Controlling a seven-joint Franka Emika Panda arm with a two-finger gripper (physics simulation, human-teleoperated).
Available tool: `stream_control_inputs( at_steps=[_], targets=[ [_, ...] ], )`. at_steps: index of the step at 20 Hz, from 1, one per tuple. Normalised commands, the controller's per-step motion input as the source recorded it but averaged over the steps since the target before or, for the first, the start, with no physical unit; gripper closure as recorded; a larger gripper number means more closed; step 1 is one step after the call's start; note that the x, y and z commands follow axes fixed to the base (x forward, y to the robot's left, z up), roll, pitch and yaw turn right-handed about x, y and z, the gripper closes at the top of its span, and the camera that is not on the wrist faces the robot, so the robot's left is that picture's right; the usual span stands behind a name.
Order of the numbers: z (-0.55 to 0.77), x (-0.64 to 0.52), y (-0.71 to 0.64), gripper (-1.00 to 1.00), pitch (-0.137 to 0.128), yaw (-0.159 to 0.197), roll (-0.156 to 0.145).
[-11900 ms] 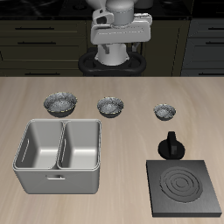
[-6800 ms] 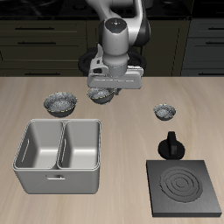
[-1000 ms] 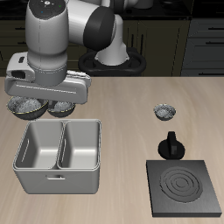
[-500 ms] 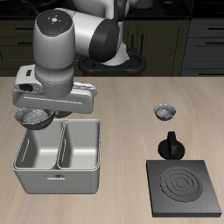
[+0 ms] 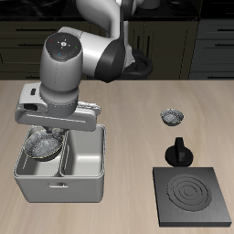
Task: Place the medium-sized bowl inside the right compartment of the bowl drainer
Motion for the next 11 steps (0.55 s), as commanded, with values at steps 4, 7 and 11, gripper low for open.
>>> stream_control_inputs(
  at_steps=[4,7,11],
  targets=[
    [0.01,-0.04,0.12,-1.0,0.001,0.013,0.013],
    [0.13,-0.12,0.21,-1.0,-0.032,0.025,0.031],
    [0.15,-0.08,-0.02,-1.0,-0.028,0.006,-0.009]
  ],
)
